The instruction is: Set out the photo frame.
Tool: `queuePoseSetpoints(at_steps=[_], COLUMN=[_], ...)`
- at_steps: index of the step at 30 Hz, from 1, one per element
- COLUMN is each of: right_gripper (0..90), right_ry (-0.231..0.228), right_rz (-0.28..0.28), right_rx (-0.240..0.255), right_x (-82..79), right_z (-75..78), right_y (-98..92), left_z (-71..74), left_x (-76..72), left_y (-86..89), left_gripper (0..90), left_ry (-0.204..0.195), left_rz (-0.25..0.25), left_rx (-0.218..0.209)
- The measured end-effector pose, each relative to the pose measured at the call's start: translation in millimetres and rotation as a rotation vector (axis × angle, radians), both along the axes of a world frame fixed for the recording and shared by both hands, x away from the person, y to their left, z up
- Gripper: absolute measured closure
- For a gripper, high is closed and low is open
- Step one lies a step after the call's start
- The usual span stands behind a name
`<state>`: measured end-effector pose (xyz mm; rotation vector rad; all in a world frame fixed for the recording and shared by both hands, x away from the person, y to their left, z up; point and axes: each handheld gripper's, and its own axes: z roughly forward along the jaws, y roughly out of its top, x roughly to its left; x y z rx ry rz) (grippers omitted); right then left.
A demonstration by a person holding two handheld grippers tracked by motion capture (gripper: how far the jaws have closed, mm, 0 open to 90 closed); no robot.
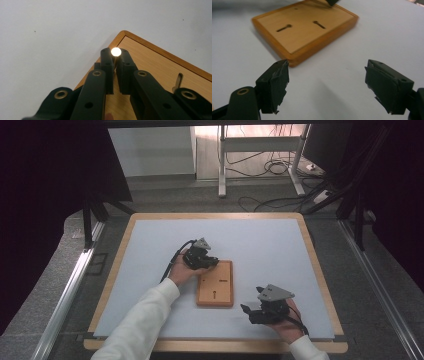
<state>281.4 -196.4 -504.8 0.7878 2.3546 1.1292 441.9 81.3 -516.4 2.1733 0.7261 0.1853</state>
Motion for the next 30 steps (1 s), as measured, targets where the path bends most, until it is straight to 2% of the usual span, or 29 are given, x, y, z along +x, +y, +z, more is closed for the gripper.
queuePoseSetpoints(at_steps=[4,9,14,20,26,30], right_gripper=[19.4,19.4,18.9,18.2,17.4,16.9], right_ry=[-0.037,-0.049,-0.071,-0.089,-0.132,-0.163], right_rz=[0.073,0.116,0.139,0.157,0.185,0.193], right_rx=[-0.061,-0.098,-0.148,-0.176,-0.244,-0.299], right_x=[-3.7,-3.2,-1.9,0.3,1.7,3.5], right_z=[1.8,2.2,-0.9,-1.1,-0.8,-3.5], right_y=[18.1,35.9,48.5,57.3,69.8,78.2], left_z=[1.0,2.6,3.6,3.3,4.4,3.9], left_x=[1.6,5.1,9.7,16.9,21.9,23.6], left_y=[0.2,-0.3,-0.4,2.7,3.2,3.6], left_gripper=[85.2,85.1,85.2,85.1,85.1,85.0], left_ry=[0.019,0.044,0.074,0.113,0.14,0.144], left_rz=[0.003,0.002,0.002,-0.017,-0.031,-0.034], left_rx=[0.002,0.002,-0.007,-0.032,-0.033,-0.039])
